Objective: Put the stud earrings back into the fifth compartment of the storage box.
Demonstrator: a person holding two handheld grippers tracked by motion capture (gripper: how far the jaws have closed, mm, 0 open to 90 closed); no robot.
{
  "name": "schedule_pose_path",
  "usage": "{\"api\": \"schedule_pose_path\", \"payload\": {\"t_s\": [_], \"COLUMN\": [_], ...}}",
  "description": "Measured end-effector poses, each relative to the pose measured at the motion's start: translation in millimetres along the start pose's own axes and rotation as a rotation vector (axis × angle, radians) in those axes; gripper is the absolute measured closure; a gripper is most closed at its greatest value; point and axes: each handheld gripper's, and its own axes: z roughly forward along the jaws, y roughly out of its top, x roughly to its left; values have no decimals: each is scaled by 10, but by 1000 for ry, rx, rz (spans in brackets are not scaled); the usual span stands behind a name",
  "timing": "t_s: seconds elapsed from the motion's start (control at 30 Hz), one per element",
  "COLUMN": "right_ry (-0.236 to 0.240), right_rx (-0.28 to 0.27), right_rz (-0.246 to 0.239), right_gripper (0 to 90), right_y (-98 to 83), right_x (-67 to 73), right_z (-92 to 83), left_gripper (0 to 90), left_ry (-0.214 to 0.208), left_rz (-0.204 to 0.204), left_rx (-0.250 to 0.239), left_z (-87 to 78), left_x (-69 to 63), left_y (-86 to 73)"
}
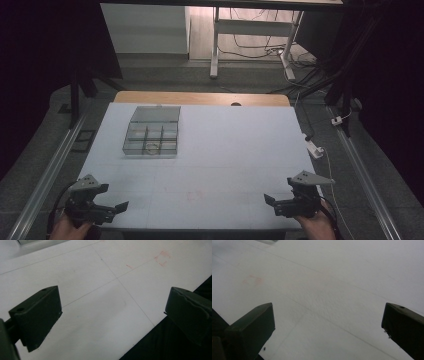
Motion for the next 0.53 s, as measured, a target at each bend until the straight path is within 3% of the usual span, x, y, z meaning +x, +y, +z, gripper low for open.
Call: {"api": "schedule_pose_path", "payload": {"t_s": [0.23,0.53], "right_ry": [-50,-62], "right_rx": [39,67], "right_rz": [26,63], "right_gripper": [0,0], "right_y": [-161,-255], "right_x": [-31,-46], "right_z": [-102,-174], "left_gripper": [14,15], "left_ry": [-2,-10], "left_rz": [4,4], "left_rx": [0,0], "left_z": [-1,11], "left_x": [0,2], "left_y": [2,20]}}
